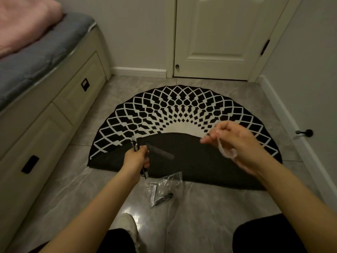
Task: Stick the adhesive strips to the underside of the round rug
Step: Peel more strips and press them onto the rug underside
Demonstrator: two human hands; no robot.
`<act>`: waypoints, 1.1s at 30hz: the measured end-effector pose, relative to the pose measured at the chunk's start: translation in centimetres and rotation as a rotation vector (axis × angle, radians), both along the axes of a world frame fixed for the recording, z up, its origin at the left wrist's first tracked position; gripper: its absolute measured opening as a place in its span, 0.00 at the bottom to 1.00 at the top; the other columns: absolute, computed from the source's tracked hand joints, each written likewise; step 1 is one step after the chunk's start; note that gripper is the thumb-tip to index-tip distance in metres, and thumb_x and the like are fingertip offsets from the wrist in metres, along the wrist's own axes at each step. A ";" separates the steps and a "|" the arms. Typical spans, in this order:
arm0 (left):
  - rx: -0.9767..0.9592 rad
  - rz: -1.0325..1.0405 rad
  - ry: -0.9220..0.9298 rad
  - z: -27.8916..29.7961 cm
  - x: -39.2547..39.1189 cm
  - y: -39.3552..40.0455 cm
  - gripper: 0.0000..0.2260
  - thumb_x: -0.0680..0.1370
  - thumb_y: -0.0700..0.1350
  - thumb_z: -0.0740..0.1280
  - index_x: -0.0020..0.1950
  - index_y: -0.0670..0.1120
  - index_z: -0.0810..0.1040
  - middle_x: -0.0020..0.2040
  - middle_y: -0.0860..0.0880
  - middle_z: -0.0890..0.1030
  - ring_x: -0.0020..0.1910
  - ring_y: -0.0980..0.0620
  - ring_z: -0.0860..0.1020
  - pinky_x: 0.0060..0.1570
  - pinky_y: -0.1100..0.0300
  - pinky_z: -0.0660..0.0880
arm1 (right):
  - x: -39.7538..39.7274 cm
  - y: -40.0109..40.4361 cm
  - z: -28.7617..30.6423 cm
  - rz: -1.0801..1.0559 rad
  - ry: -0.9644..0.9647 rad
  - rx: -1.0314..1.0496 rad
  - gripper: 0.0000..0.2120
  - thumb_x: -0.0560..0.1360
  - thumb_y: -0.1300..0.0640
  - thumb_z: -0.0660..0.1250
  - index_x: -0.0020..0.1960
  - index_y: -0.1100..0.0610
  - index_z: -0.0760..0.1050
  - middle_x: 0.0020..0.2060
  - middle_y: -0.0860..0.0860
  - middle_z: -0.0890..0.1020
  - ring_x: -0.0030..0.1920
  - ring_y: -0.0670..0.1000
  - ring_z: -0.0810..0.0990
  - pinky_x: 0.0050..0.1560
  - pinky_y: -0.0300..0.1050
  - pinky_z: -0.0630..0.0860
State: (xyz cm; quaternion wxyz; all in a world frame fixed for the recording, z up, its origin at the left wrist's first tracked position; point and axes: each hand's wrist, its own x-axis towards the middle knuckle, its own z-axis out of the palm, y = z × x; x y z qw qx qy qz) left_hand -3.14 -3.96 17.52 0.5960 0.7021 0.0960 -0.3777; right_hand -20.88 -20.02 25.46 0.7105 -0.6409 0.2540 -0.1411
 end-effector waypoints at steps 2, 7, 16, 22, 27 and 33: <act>0.007 -0.079 -0.057 -0.4 -0.7 -0.2 0.07 0.81 0.44 0.58 0.49 0.43 0.74 0.34 0.49 0.70 0.29 0.55 0.66 0.30 0.63 0.65 | 0.6 0.1 -1.1 0.050 0.136 0.011 0.05 0.78 0.65 0.58 0.51 0.62 0.71 0.40 0.57 0.79 0.41 0.50 0.84 0.45 0.42 0.80; 0.050 -0.203 -0.192 -1.0 -1.7 -0.8 0.05 0.81 0.44 0.59 0.52 0.46 0.74 0.35 0.48 0.72 0.29 0.55 0.68 0.29 0.63 0.66 | 2.2 1.0 -3.9 0.119 0.399 -0.296 0.09 0.78 0.65 0.57 0.46 0.53 0.72 0.38 0.51 0.75 0.36 0.48 0.73 0.38 0.43 0.74; -0.134 -0.497 -0.266 -0.1 -3.3 -0.9 0.04 0.79 0.43 0.63 0.50 0.47 0.77 0.34 0.52 0.76 0.29 0.57 0.71 0.31 0.64 0.68 | 3.6 3.2 -7.8 0.394 0.517 -0.717 0.11 0.74 0.43 0.65 0.48 0.51 0.76 0.38 0.45 0.75 0.39 0.45 0.76 0.41 0.47 0.75; -0.148 -0.233 -0.099 -2.8 -0.8 -0.5 0.07 0.79 0.44 0.63 0.53 0.43 0.78 0.31 0.52 0.75 0.28 0.56 0.67 0.31 0.63 0.66 | 3.4 0.6 -10.0 0.315 0.412 -0.316 0.09 0.80 0.56 0.58 0.45 0.53 0.75 0.36 0.48 0.78 0.36 0.40 0.76 0.43 0.36 0.72; 0.038 -0.164 -0.154 -8.4 1.5 -2.4 0.05 0.80 0.43 0.62 0.50 0.44 0.76 0.34 0.49 0.75 0.29 0.55 0.68 0.30 0.62 0.67 | 5.7 -0.4 -15.4 0.264 0.486 -0.248 0.09 0.79 0.56 0.60 0.44 0.52 0.77 0.32 0.47 0.77 0.35 0.46 0.76 0.44 0.42 0.74; 0.146 -0.341 -0.251 -14.6 4.0 -5.7 0.08 0.79 0.44 0.63 0.41 0.48 0.76 0.38 0.48 0.79 0.33 0.53 0.73 0.41 0.58 0.70 | 9.7 -0.9 -20.8 -0.060 0.474 -0.199 0.08 0.77 0.51 0.64 0.48 0.53 0.79 0.42 0.51 0.80 0.45 0.49 0.79 0.45 0.42 0.73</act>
